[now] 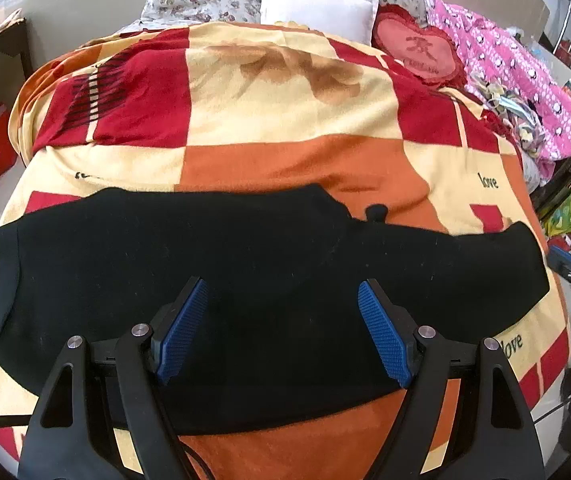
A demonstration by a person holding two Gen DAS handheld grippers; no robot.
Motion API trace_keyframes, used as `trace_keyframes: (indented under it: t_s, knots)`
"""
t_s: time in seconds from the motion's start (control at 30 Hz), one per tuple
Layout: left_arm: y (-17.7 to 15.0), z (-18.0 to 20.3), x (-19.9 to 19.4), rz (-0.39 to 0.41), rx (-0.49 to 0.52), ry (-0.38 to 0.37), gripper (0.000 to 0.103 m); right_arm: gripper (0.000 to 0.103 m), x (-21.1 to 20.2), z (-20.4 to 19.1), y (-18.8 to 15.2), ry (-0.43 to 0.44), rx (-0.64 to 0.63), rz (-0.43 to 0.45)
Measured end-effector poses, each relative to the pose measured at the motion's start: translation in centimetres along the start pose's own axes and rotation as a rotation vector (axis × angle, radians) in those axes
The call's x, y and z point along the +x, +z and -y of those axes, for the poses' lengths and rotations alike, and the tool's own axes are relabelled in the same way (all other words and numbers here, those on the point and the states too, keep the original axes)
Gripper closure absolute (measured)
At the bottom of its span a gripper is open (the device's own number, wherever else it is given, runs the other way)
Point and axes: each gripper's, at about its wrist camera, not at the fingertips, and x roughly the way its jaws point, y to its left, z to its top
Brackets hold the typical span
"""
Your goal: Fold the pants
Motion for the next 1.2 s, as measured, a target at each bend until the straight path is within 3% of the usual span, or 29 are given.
trace_keyframes:
  t_s: [0.13,0.3,0.37,0.47,0.6,0.7,0.9,1.2]
  knots:
    - [-0.1,0.4,0.4,-0.002,0.021,0.020,0.025,0.075,4.6,-4.4,0.5,0.032,-0.125,-0.082]
    - [-0.2,0.7,1.7,-0.024,0.041,0.041,0.025,0.075,8.2,-2.3,0.4,-0.061,-0.068,-0.089]
    - [-0.2,1.1,1.6,-0.020,0.051,0.041,0.025,0.075,7.8,-0.8,0.6,-0.020,-0.016,-0.079]
    - [0.0,1.6,0.8,-0.009,0.042,-0.006,0.025,0.074,6.5,0.5,0.2,-0.097,-0.006,-0.086]
    - [0.3,3.4,0.6,-0.002,0.077,-0.019,0.025,0.074,4.4,1.1,-0.5,-0.028,0.029,-0.073]
    - [0.3,4.8,1.6,-0.013,0.098,-0.042,0.025,0.074,3.4,0.6,-1.4,-0.077,-0.002,-0.081]
    - [-0.2,7.3,3.5,-0.023,0.195,0.049,0.024,0.074,2.9,2.5,-4.1,-0.048,0.060,-0.078]
    - [-0.1,8.7,2.8,-0.021,0.197,0.000,0.024,0.072,0.7,3.5,-5.4,-0.067,0.078,-0.074]
